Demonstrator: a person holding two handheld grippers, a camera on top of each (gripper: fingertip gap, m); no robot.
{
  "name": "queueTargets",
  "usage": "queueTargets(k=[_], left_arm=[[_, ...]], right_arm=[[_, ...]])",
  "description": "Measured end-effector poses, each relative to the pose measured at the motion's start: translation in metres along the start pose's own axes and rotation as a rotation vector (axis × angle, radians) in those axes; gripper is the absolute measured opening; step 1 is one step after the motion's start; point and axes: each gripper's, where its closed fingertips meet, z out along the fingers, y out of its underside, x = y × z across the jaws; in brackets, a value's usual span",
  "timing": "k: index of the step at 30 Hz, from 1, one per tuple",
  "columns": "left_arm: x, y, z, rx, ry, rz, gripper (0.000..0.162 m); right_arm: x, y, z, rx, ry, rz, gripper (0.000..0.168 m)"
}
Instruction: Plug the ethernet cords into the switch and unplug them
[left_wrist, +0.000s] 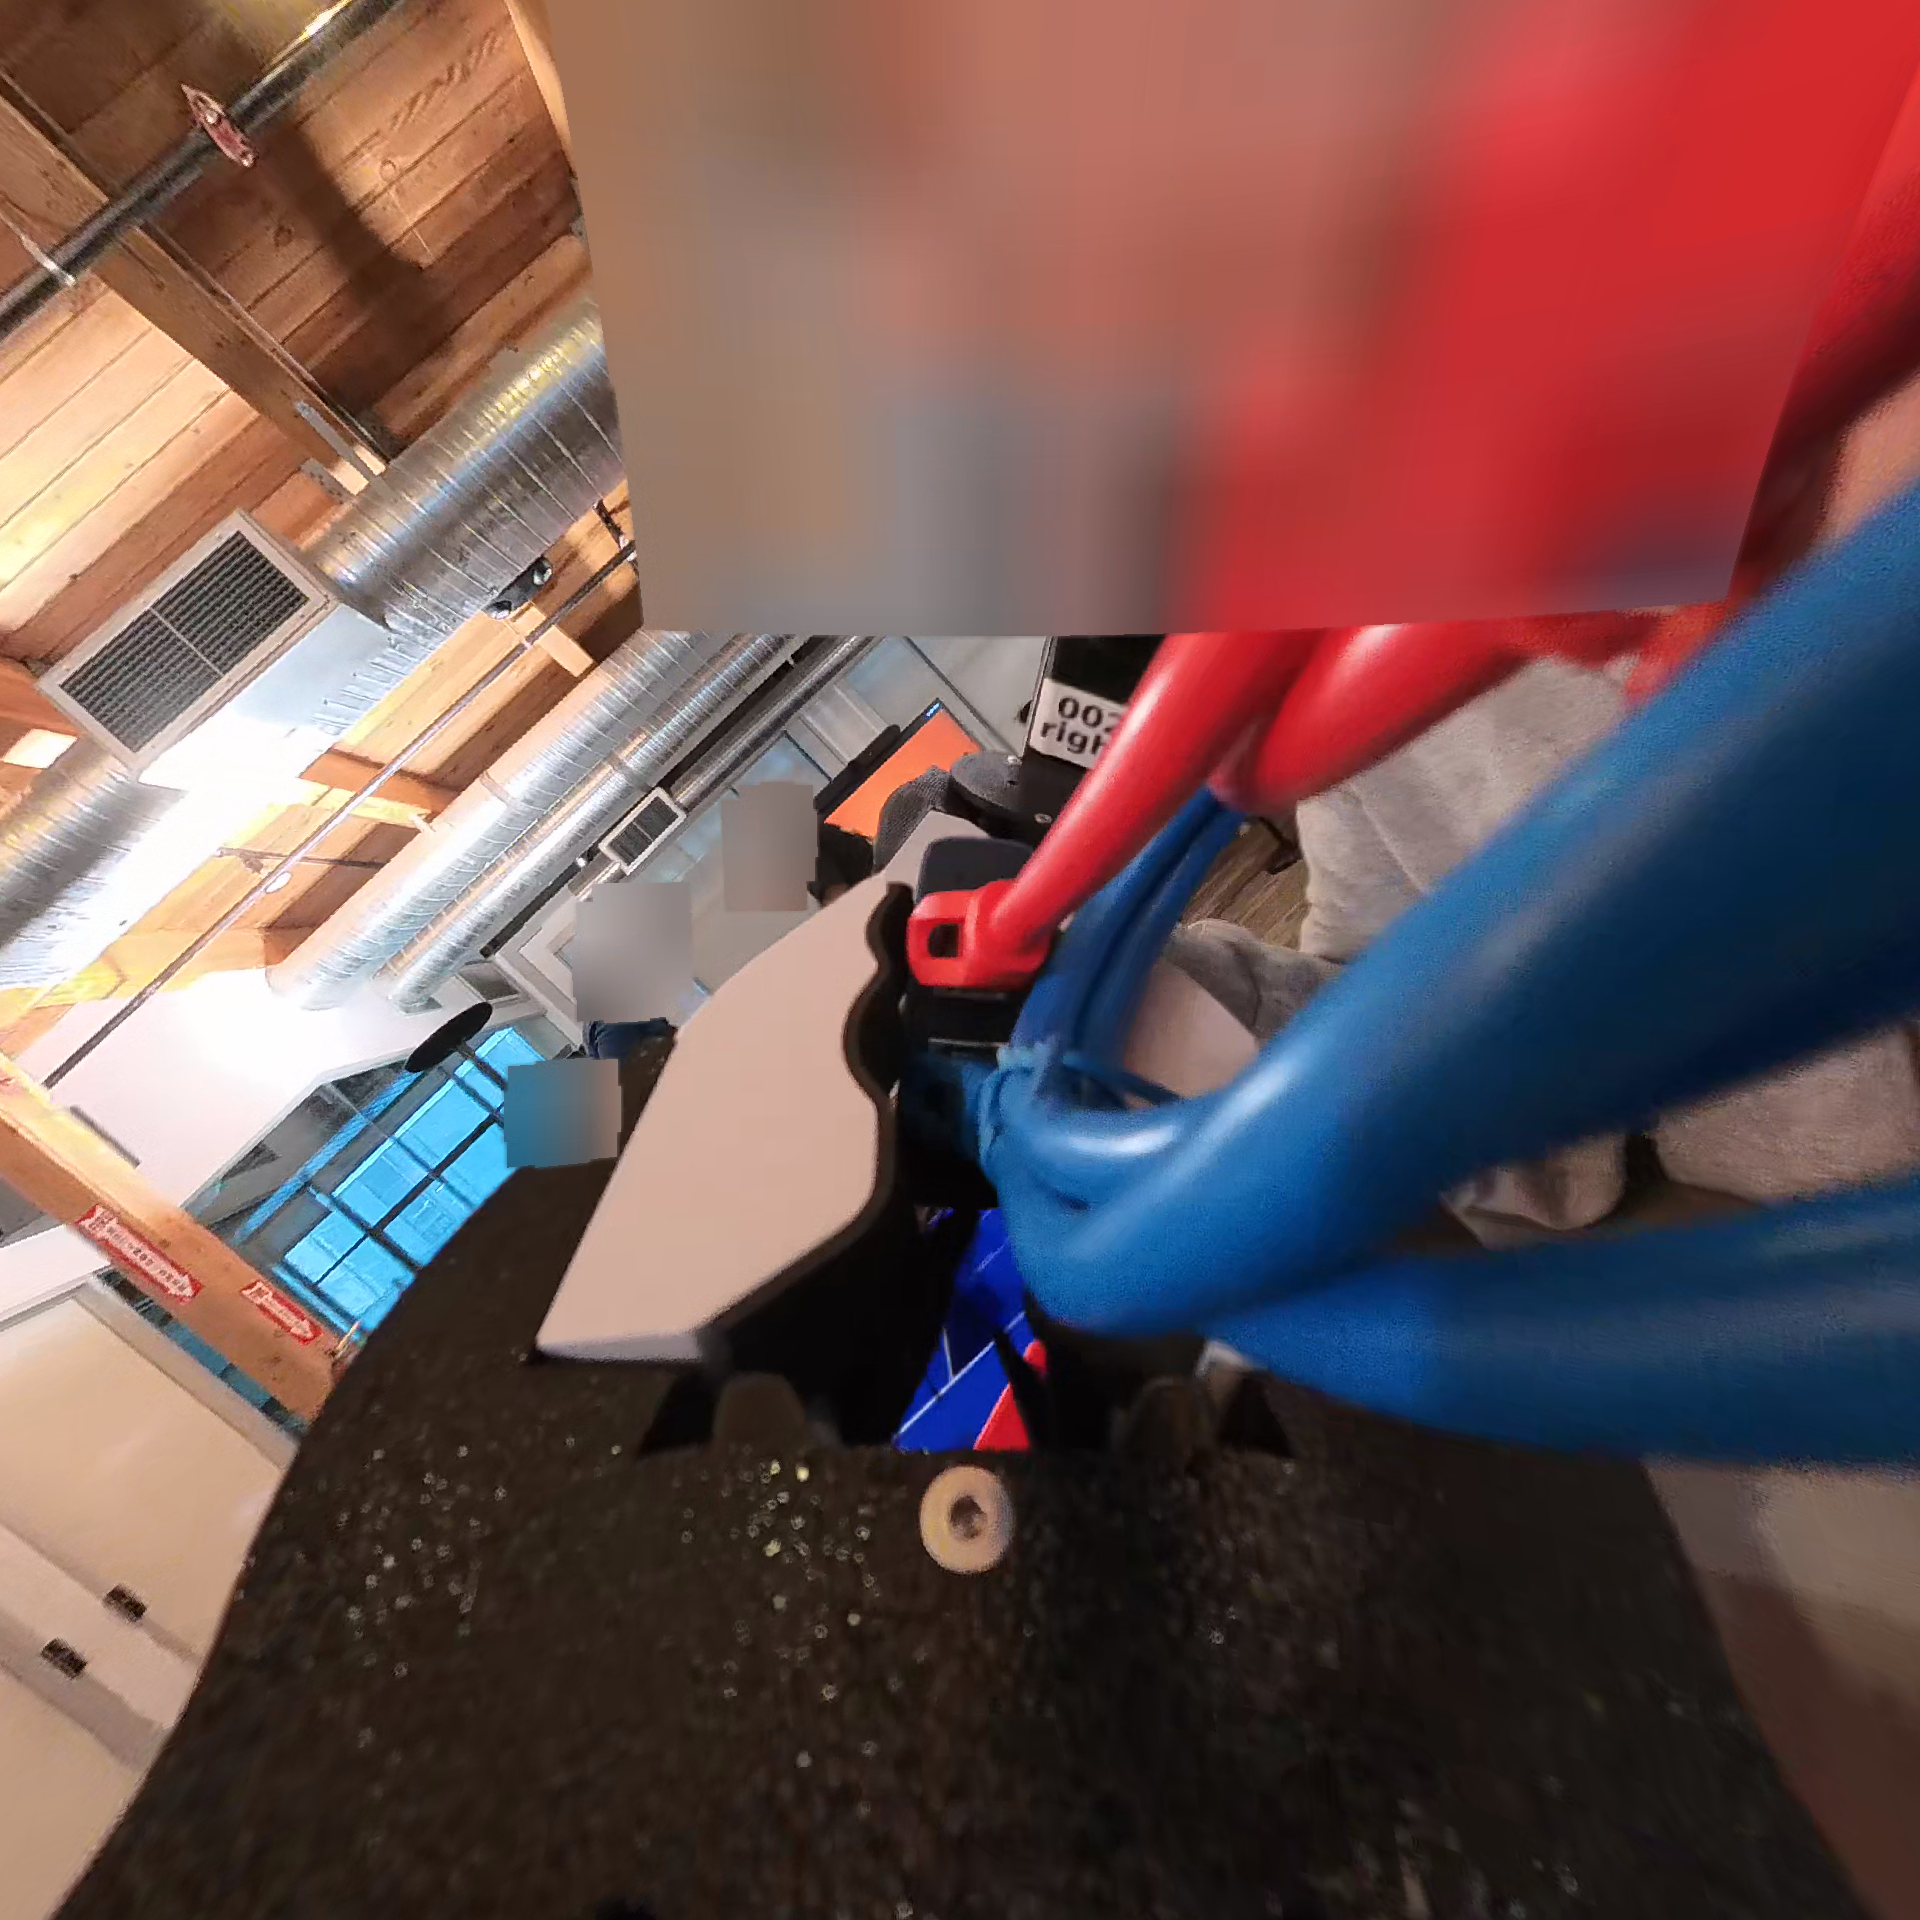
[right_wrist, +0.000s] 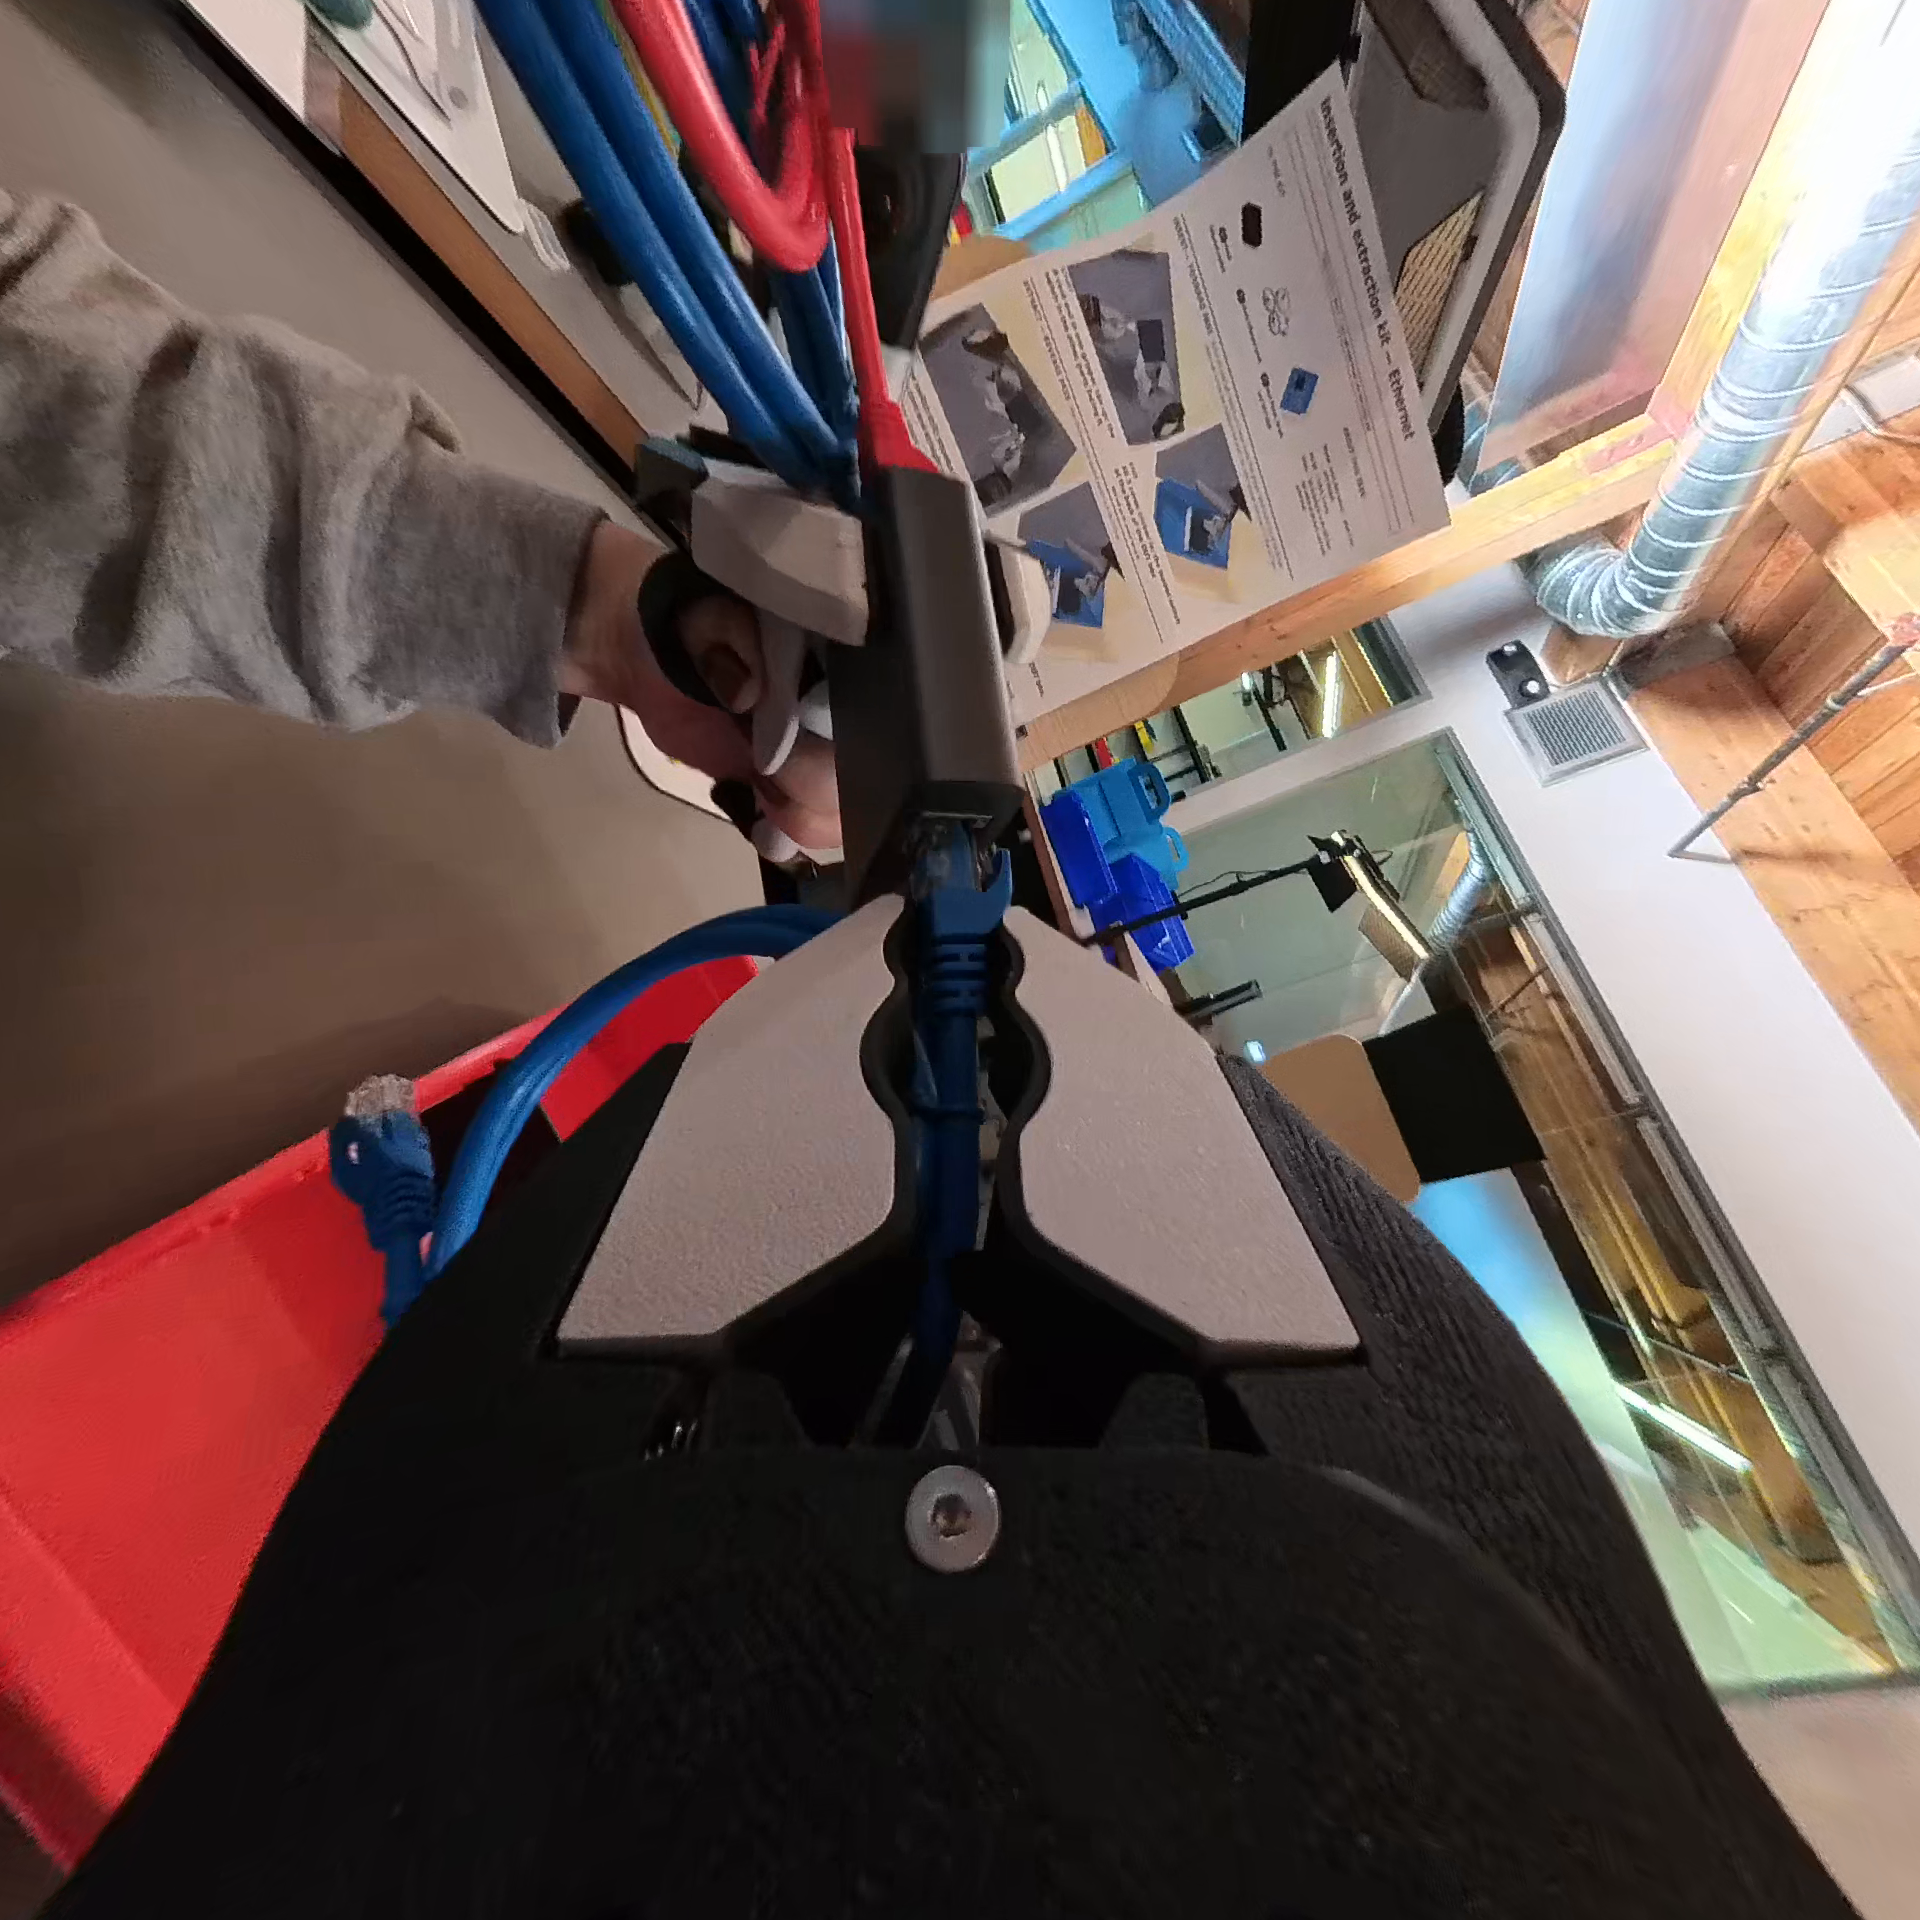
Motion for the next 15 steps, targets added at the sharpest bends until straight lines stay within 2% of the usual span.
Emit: queueTargets(k=[1, 4, 7, 11, 15], left_arm=[[-0.002, 0.003, 0.0, -0.025, -0.013, 0.009, 0.02], [-0.007, 0.01, -0.002, -0.076, -0.051, 0.017, 0.021], [-0.014, 0.027, -0.005, -0.271, -0.104, 0.078, 0.022], [-0.027, 0.055, -0.019, -0.561, -0.202, 0.17, 0.035], [-0.028, 0.05, -0.017, -0.538, -0.216, 0.252, 0.041]], right_arm=[[0.001, 0.006, 0.002, -0.029, 0.006, -0.004, 0.009], [0.002, 0.016, 0.007, -0.067, 0.009, 0.016, 0.009], [0.007, 0.031, 0.012, -0.103, 0.026, 0.035, 0.01], [0.012, 0.032, 0.01, -0.127, 0.074, -0.037, 0.009], [0.011, 0.029, 0.009, -0.142, 0.089, -0.085, 0.01]])
